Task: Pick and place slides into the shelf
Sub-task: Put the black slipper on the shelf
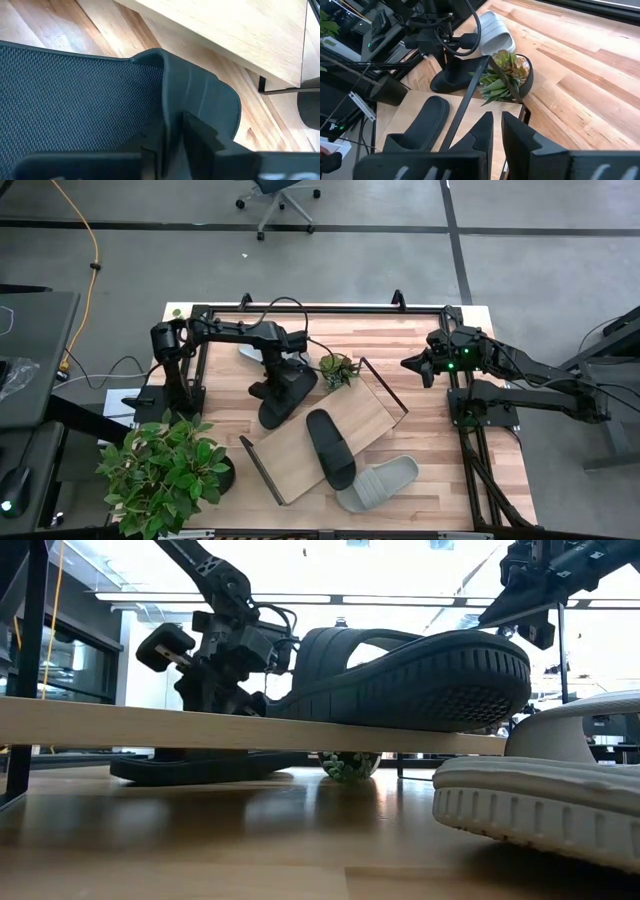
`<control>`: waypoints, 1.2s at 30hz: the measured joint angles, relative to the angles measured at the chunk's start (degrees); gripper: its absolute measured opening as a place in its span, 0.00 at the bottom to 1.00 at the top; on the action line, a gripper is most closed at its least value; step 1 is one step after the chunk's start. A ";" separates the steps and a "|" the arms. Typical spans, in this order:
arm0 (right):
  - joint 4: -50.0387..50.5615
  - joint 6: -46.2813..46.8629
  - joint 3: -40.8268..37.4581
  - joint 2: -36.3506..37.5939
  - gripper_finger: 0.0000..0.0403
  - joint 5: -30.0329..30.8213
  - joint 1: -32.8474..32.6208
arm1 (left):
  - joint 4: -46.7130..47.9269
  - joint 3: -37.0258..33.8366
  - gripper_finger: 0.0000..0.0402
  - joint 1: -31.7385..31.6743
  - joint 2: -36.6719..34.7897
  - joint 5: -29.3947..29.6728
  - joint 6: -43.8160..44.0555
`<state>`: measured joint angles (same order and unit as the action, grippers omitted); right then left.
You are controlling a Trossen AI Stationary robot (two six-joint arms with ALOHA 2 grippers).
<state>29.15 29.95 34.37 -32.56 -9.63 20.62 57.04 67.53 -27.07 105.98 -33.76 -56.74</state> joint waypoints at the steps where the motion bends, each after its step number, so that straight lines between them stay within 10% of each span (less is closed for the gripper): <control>1: 0.00 0.00 0.00 0.00 0.07 0.02 0.00 | 0.16 0.00 0.09 0.00 -0.01 0.00 0.14; 36: 1.43 -0.42 0.00 0.01 0.07 0.11 0.00 | 12.55 16.86 0.01 -3.36 -0.22 6.46 6.68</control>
<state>30.57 29.54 34.37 -32.55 -9.52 20.62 69.59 84.39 -30.43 105.76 -27.30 -50.06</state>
